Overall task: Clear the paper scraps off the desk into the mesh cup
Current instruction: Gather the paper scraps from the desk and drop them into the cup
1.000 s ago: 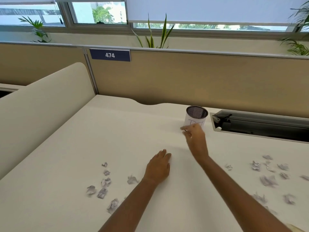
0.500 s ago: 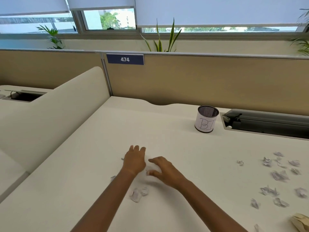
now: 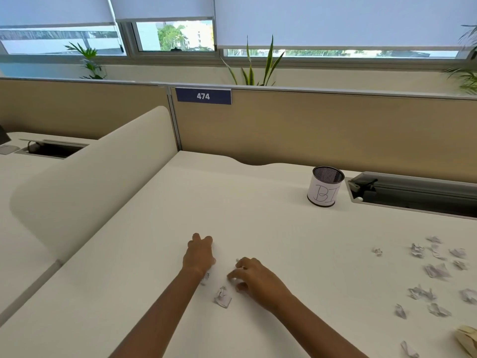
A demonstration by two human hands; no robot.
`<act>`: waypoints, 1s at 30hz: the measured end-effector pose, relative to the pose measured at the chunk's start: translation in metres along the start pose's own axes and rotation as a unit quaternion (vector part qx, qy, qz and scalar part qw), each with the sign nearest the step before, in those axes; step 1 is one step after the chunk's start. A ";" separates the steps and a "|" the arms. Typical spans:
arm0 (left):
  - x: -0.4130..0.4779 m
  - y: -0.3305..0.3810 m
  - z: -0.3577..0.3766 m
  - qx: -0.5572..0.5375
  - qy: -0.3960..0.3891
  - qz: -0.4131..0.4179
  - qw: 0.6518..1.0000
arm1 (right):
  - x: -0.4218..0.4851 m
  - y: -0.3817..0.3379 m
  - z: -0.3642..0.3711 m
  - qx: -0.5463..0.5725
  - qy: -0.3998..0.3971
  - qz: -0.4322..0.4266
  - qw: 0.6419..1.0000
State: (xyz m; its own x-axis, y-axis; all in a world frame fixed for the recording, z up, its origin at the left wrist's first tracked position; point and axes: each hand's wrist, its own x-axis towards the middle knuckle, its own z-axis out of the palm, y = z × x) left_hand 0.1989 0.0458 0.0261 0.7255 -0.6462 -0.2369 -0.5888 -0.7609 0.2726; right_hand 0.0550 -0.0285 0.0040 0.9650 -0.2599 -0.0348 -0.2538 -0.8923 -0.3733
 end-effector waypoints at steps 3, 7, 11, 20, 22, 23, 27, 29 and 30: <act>0.000 0.001 0.006 -0.038 0.031 0.004 0.999 | -0.005 0.007 0.001 -0.021 0.040 0.012 0.999; 0.002 0.006 0.011 -0.090 0.068 0.008 0.994 | -0.010 0.022 -0.001 -0.012 0.074 0.056 0.996; 0.005 0.015 0.016 -0.125 0.099 0.017 0.987 | -0.017 0.045 -0.010 0.056 0.115 0.109 0.986; 0.015 0.057 0.021 -0.231 0.122 0.029 0.965 | -0.012 0.107 -0.078 0.156 0.234 0.235 0.930; 0.018 0.069 0.022 -0.247 0.121 0.043 0.960 | -0.008 0.121 -0.098 0.157 0.264 0.244 0.920; 0.019 0.076 0.023 -0.255 0.118 0.051 0.958 | -0.005 0.128 -0.109 0.155 0.283 0.246 0.914; 0.029 0.107 0.021 -0.307 0.103 0.067 0.944 | 0.013 0.157 -0.152 0.096 0.330 0.245 0.906; 0.036 0.125 0.017 -0.345 0.084 0.063 0.933 | 0.025 0.170 -0.172 0.069 0.339 0.245 0.906; 0.041 0.134 0.014 -0.362 0.071 0.064 0.927 | 0.031 0.175 -0.181 0.065 0.346 0.243 0.904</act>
State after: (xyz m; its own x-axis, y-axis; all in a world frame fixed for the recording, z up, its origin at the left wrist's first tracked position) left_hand 0.1444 -0.0831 0.0400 0.7365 -0.6748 -0.0476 -0.3170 -0.4065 0.8569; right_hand 0.0286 -0.2600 0.1052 0.4580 -0.8181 0.3476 -0.5826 -0.5717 -0.5777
